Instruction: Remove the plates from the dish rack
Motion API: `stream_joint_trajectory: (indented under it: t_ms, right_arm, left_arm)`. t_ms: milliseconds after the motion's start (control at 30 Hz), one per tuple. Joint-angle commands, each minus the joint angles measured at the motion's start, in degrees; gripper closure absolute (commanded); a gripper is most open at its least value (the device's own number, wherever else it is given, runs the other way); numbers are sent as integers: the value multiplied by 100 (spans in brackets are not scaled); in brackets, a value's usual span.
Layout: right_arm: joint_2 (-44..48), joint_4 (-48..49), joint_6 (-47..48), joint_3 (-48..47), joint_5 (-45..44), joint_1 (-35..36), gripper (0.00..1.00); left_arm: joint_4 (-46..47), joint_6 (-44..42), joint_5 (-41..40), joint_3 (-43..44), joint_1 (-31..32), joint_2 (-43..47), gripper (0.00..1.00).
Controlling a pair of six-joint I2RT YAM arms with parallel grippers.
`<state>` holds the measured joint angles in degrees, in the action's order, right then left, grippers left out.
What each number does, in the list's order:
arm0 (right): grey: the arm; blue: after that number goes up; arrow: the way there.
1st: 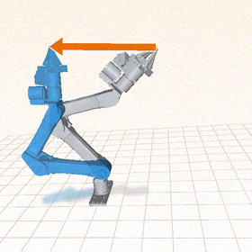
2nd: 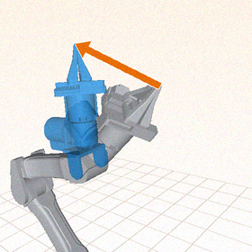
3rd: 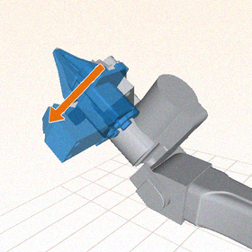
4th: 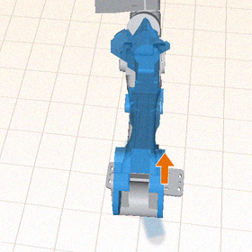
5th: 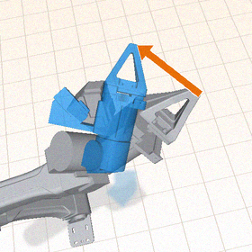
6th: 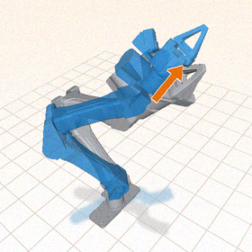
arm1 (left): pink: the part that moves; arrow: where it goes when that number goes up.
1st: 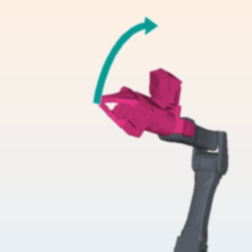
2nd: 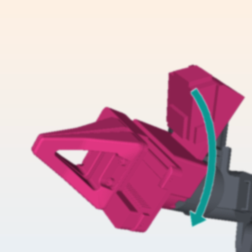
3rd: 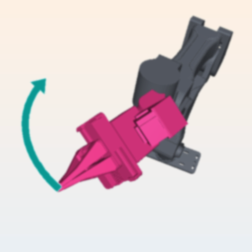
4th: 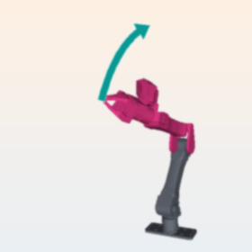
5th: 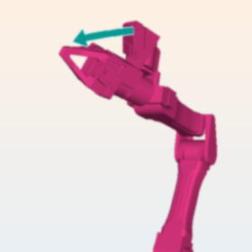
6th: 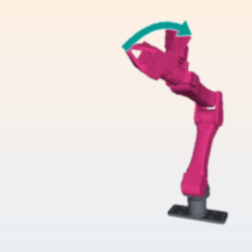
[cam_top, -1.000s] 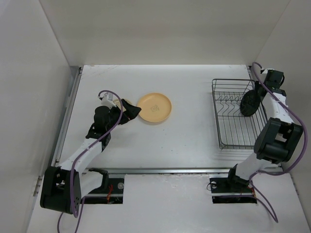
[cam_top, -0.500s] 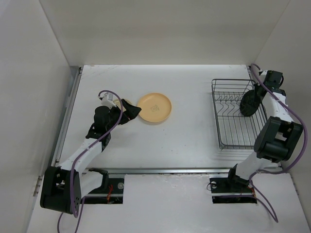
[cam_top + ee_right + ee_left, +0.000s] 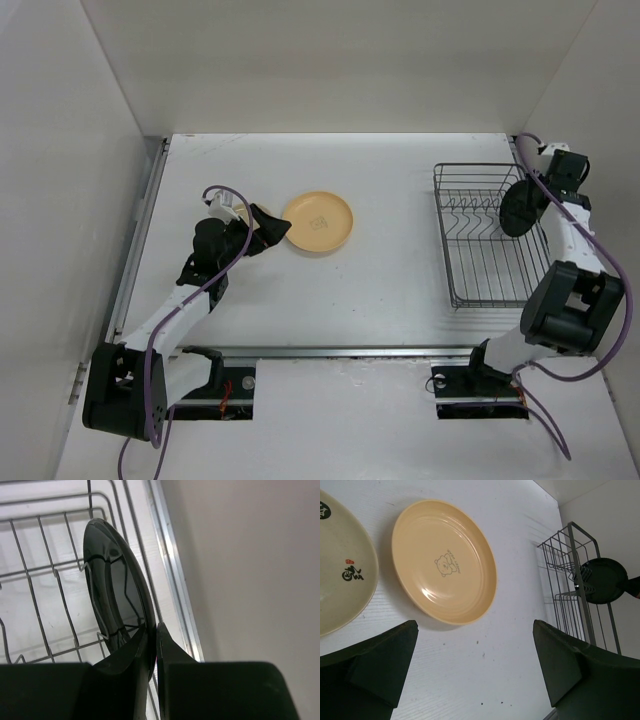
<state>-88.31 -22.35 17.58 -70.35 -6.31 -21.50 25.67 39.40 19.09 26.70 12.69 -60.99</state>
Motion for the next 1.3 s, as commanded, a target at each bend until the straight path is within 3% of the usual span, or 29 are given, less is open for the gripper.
stream_joint_trajectory:
  t_ms: [0,267,400,500,533,667,767,933,1267]
  right_arm:
    - [700,1011,-132,170,103,5,100]
    - [1938,2014,-299,934,-169,5,100]
    - [2353,1929,-422,1014,435,5,100]
    - [2249,946,-493,568,2154,5,100]
    - [2179,656,-493,435,3160,5,100]
    - [1914,-698,-72,-163,5150,128,100]
    - [1862,-1263,79,-287,5752,382,100]
    - [1932,-1675,315,-234,6105,751,100]
    - [2108,-1869,316,-128,6343,1498,100]
  left_arm:
    - [333,-108,86,134,23,96,1]
    - [543,-160,200,134,23,44,1]
    - [1060,-160,595,2,23,44,1]
    - [1946,-108,1262,-243,76,44,1]
    - [2203,-108,1690,-244,128,-70,1]
    - [3135,-46,2482,-314,426,-369,1]
    - [3549,-108,2757,-314,716,-536,2]
    - [3498,-362,2653,-7,1183,-537,2]
    - [2294,-1205,1845,1055,2202,-1283,8]
